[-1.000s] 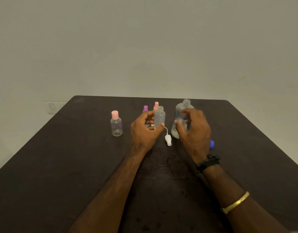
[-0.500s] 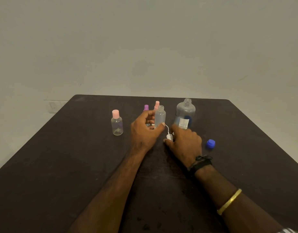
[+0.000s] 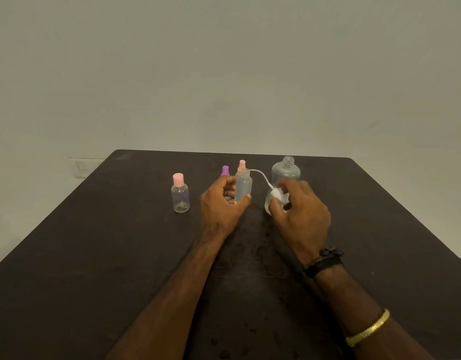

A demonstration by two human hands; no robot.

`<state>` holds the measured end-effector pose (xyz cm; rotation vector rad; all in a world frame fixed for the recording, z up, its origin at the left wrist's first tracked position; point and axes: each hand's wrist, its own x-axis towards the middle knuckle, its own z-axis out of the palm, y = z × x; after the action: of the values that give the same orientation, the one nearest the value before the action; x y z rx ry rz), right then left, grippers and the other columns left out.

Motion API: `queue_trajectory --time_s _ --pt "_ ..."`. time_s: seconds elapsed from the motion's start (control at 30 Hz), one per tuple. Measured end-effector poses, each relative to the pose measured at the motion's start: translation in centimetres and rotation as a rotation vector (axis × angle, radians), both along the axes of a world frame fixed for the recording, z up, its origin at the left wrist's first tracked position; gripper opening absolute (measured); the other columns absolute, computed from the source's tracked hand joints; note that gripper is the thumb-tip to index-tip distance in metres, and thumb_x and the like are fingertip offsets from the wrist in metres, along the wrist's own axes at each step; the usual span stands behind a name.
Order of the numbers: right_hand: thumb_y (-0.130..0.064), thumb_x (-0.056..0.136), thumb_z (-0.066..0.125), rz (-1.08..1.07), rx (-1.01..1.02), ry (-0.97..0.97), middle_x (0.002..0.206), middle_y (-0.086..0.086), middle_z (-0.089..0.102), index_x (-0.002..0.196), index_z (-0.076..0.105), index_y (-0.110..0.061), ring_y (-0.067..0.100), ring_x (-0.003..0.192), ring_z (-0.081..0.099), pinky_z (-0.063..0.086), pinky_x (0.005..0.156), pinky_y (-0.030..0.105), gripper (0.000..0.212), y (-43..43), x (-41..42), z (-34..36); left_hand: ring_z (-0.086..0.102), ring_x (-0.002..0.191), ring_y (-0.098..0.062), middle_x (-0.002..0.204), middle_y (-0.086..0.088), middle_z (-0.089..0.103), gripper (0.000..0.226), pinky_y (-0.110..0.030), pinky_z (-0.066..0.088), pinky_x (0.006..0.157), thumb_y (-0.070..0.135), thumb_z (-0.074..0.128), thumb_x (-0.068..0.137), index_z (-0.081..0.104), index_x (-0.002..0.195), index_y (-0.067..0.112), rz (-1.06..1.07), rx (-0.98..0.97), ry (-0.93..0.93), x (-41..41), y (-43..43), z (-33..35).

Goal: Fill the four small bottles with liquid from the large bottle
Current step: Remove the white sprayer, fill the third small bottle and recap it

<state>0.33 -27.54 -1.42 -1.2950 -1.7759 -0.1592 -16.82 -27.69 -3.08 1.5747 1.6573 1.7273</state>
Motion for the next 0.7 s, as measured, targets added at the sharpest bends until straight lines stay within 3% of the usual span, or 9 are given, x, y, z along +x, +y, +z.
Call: queue_trajectory --time_s 0.2,0.43,0.63,0.7 --pt "-0.01 0.089 0.073 0.072 0.194 0.145 0.112 -0.001 0.063 0.109 0.068 -0.018 0.01 0.084 0.06 0.056 0.059 0.032 0.022 -0.1 0.9 0.6 0.067 0.089 -0.007 0.109 0.004 0.072 0.047 -0.012 0.055 0.074 0.028 0.085 0.079 0.066 0.12 0.017 0.04 -0.032 0.003 -0.3 0.2 -0.2" --pt "-0.003 0.088 0.073 0.093 0.279 0.171 0.114 0.004 0.063 0.109 0.07 -0.012 0.012 0.097 0.062 0.055 0.068 0.025 0.023 -0.5 1.2 1.0 0.069 0.09 -0.01 0.109 0.003 0.073 0.047 -0.019 0.06 0.078 0.028 0.085 0.079 0.067 0.12 0.014 0.041 -0.041 0.01 -0.4 0.4 -0.5" --pt "-0.001 0.087 0.073 0.13 0.296 0.141 0.114 0.006 0.063 0.111 0.07 -0.011 0.016 0.099 0.064 0.06 0.069 0.033 0.025 -0.6 1.3 0.9 0.065 0.085 -0.002 0.105 0.006 0.072 0.046 -0.007 0.053 0.069 0.028 0.085 0.079 0.067 0.12 0.016 0.028 -0.034 0.036 -0.3 0.2 -0.4" --pt "-0.001 0.087 0.073 0.148 0.285 0.137 0.114 0.004 0.063 0.111 0.071 -0.011 0.016 0.099 0.064 0.06 0.069 0.036 0.026 -0.6 1.2 0.9 0.066 0.086 -0.002 0.106 0.005 0.072 0.046 -0.011 0.056 0.073 0.028 0.084 0.079 0.068 0.12 0.016 0.021 -0.027 0.051 -0.3 0.2 -0.5"
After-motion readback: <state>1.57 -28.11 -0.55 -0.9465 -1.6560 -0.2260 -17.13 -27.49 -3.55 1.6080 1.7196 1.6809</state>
